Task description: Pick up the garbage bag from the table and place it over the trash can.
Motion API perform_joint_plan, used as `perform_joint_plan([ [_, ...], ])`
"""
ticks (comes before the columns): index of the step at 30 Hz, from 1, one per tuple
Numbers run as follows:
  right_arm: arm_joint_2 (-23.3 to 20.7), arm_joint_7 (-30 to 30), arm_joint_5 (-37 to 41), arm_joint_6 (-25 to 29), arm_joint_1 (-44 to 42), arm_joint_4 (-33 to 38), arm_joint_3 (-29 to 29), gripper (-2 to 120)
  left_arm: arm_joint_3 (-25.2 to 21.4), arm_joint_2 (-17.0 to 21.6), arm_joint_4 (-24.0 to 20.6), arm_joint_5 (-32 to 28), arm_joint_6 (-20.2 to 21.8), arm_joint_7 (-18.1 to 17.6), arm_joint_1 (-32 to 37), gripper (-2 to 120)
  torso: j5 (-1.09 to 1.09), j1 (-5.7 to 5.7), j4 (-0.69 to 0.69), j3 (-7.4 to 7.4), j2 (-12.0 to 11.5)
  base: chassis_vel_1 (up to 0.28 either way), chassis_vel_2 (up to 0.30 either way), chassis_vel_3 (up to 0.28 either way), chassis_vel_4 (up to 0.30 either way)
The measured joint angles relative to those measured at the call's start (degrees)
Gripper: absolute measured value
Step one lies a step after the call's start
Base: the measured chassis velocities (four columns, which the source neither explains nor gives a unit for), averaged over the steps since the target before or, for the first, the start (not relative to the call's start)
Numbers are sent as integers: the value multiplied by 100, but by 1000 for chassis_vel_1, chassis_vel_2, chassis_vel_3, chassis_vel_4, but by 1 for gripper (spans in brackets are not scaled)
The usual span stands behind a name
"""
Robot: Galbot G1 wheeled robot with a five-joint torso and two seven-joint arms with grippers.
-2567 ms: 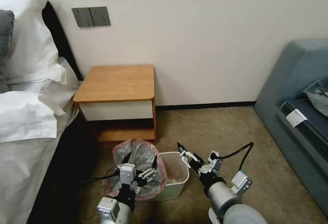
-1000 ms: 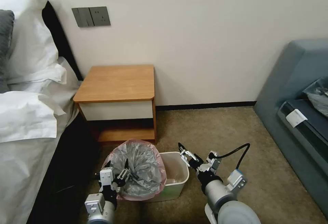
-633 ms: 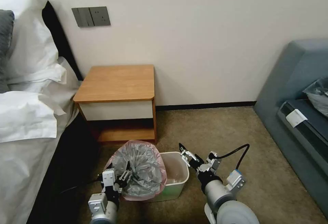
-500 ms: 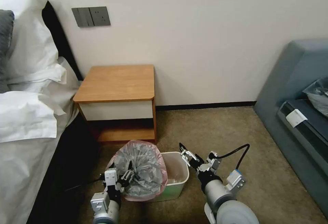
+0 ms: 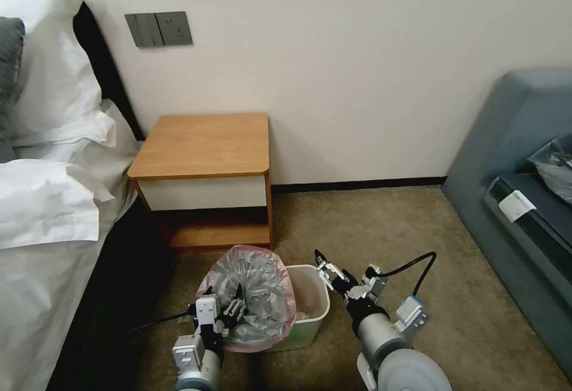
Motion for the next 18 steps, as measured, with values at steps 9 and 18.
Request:
perform_joint_plan([
  [9, 16, 0, -14, 1, 51, -48, -52, 100, -55, 30, 25, -94, 88, -52, -21, 72, 0, 0, 0, 0, 0, 0, 0, 0, 0],
  [18, -17, 0, -16, 2, 64, -104, -52, 100, 3, 6, 146, -266, 198, -71, -131, 72, 0, 0, 1, 0, 0, 0, 0, 0, 0],
])
